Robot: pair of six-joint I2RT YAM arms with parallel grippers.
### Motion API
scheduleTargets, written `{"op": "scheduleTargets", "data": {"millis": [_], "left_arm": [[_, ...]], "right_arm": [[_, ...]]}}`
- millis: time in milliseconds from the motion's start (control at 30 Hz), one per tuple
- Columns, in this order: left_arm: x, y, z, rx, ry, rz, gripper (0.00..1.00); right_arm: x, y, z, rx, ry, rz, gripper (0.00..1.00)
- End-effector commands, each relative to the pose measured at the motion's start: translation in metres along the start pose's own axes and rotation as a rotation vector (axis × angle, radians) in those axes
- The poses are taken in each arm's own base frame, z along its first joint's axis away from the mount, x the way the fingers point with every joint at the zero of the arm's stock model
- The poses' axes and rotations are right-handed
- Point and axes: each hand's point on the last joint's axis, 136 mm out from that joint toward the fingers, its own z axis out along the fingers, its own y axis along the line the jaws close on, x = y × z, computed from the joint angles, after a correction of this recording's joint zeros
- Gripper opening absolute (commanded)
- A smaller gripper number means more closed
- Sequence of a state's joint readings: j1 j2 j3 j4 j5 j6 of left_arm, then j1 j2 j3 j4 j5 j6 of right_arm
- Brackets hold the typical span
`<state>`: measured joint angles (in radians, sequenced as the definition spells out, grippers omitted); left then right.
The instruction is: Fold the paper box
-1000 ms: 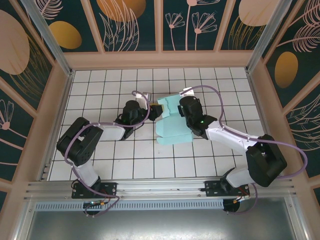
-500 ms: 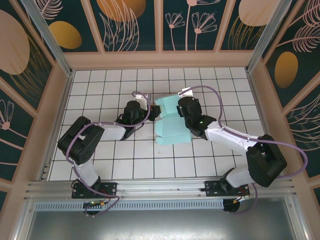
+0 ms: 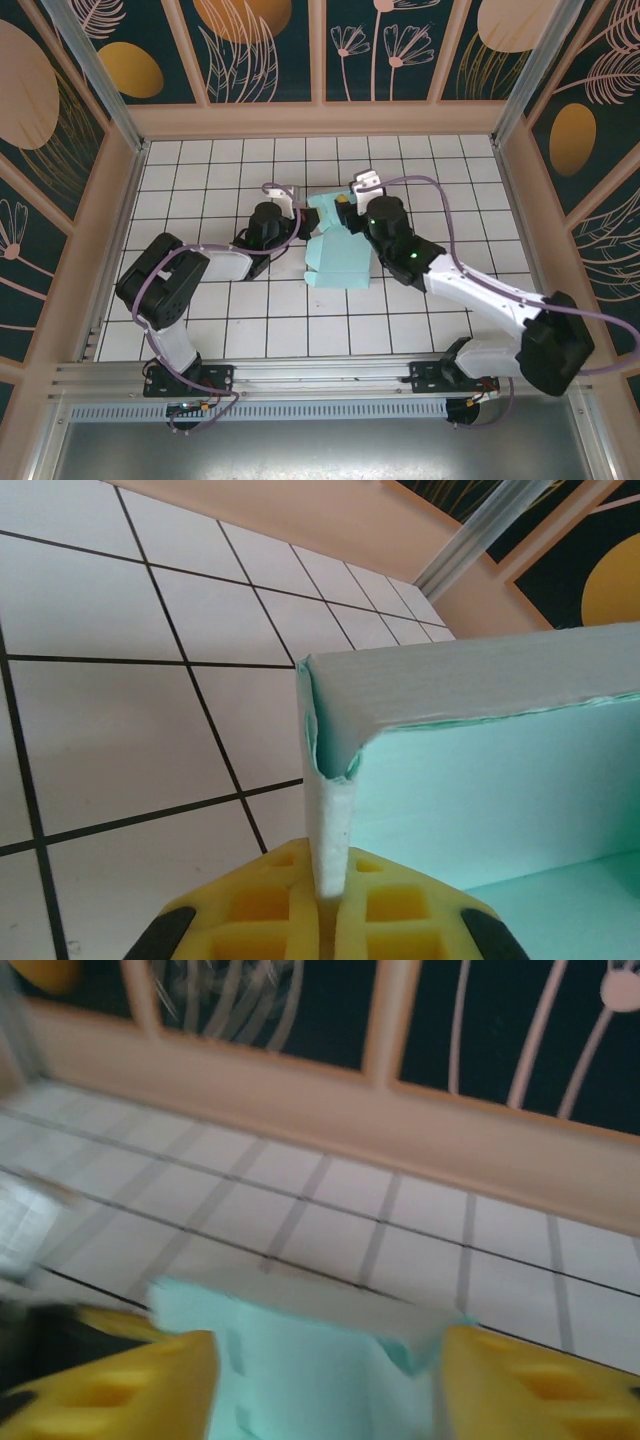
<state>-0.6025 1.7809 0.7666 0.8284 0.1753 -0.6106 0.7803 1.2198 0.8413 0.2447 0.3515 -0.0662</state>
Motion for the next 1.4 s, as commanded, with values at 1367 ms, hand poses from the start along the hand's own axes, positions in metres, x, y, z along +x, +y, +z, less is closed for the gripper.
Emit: {"op": "scheduleTargets", "data": {"millis": [1367], "left_arm": [[-0.043, -0.076, -0.026, 0.358, -0.159, -0.012, 0.0]], "right_arm": [[0.033, 0.056, -0.006, -0.788, 0.168, 0.404, 0.72]]}}
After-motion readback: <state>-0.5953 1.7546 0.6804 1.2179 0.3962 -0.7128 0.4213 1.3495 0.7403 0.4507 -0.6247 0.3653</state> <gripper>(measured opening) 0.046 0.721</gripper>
